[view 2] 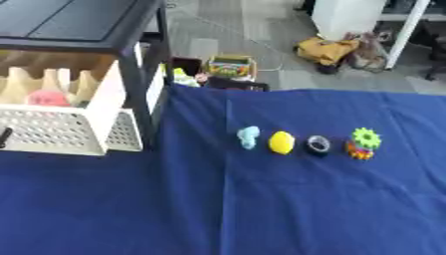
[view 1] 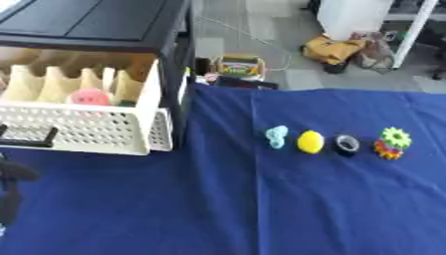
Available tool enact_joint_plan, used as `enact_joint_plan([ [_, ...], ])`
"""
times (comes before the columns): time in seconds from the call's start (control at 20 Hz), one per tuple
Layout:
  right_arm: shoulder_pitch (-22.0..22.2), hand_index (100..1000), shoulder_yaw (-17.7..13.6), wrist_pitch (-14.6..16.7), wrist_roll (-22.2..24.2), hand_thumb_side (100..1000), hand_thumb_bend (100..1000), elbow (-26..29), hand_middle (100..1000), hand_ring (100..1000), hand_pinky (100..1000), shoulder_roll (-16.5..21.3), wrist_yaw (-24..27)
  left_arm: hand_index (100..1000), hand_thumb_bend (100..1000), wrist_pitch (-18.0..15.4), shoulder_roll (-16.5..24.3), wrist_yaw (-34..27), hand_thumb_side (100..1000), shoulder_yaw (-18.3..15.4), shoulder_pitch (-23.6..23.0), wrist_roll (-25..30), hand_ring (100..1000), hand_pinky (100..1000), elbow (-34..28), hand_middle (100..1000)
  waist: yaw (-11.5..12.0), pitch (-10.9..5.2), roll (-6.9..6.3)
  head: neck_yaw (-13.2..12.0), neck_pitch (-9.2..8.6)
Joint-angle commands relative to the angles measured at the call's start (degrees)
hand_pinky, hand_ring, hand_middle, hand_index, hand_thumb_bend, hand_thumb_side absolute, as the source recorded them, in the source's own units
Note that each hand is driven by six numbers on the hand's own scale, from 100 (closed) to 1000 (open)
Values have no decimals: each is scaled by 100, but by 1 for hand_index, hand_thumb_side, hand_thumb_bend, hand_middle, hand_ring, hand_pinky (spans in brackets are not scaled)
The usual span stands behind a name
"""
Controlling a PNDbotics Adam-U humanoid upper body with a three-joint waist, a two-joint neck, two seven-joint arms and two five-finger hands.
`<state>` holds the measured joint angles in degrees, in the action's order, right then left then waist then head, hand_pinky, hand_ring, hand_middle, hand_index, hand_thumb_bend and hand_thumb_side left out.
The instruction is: Pick up objects from table and place into drawer.
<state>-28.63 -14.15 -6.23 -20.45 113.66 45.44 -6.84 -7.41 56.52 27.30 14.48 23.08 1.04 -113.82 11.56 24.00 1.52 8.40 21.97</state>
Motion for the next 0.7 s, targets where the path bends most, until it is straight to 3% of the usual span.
enact_joint_plan([
  [0.05, -4, 751, 39, 19, -297, 797, 100, 93, 523, 614, 552, 64, 51, 731, 100, 111, 310, 150, 1000, 93, -30, 284, 336, 529, -77, 457, -16, -102, -19, -35, -103],
  [0.5, 108, 739, 281, 35, -1065, 788, 100, 93, 514, 607, 549, -33, 98, 805, 100, 658, 455, 368, 1000, 295, 10, 1052, 456, 520, -77, 518, -16, -80, -6, -140, -84],
  [0.7, 171, 732, 392, 54, -1396, 780, 100, 93, 510, 604, 547, -79, 107, 804, 100, 939, 455, 402, 1000, 338, 222, 1383, 449, 505, -77, 503, -11, -71, 4, -198, -74],
])
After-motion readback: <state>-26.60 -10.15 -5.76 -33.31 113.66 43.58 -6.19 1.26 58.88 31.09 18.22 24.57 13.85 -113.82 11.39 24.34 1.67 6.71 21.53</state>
